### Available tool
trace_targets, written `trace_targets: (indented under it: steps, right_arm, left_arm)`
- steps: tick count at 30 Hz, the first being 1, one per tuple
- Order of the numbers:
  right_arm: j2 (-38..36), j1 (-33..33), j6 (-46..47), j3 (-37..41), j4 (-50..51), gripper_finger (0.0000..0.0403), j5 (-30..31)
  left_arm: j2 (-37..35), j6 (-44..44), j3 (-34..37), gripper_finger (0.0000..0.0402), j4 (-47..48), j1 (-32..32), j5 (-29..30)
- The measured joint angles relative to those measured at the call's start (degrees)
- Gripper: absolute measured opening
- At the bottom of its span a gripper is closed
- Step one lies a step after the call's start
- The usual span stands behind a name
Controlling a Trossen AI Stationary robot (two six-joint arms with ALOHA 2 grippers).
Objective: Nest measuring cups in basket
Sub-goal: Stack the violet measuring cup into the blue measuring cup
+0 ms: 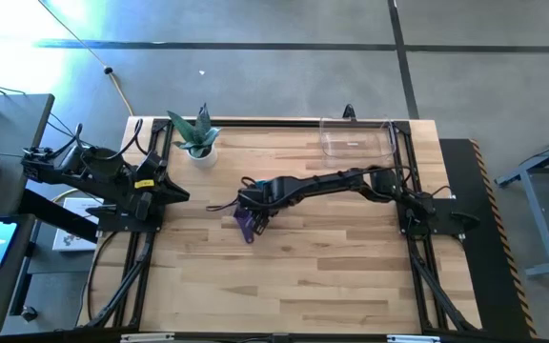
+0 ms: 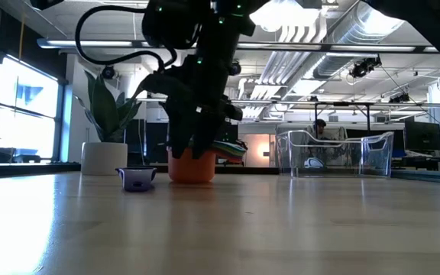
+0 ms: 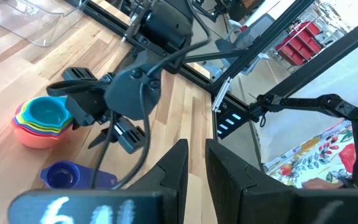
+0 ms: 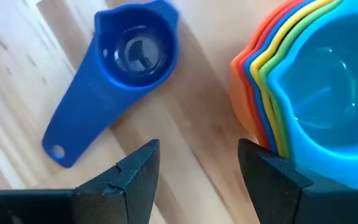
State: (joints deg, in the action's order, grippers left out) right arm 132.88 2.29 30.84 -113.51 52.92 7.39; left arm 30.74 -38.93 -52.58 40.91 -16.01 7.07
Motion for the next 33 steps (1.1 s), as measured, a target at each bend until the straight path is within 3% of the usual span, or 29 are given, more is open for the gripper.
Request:
trace_targets:
  steps: [12, 18, 26, 33]
  right_arm:
    - [0.0, -4.12, -2.68, 0.0, 0.01, 0.0208, 2.74]
    - [0.0, -5.65, 0.7, 0.0, 0.03, 0.0208, -4.98]
    - [-0.11, -0.99, 10.05, -1.18, -2.13, 0.0208, -9.15]
    - [-0.24, 2.94, 13.72, -3.43, -15.83, 0.0208, -3.44]
  left_arm:
    - [0.0, 0.1, 0.0, 0.0046, 0.0, 0.02, 1.04]
    - [0.01, 0.1, 0.0, 0.0046, 0.01, 0.02, 1.04]
    - [0.0, 0.1, 0.0, 0.0046, 0.0, 0.0, 1.03]
    - [0.02, 0.1, 0.0, 0.0046, 0.0, 0.02, 1.05]
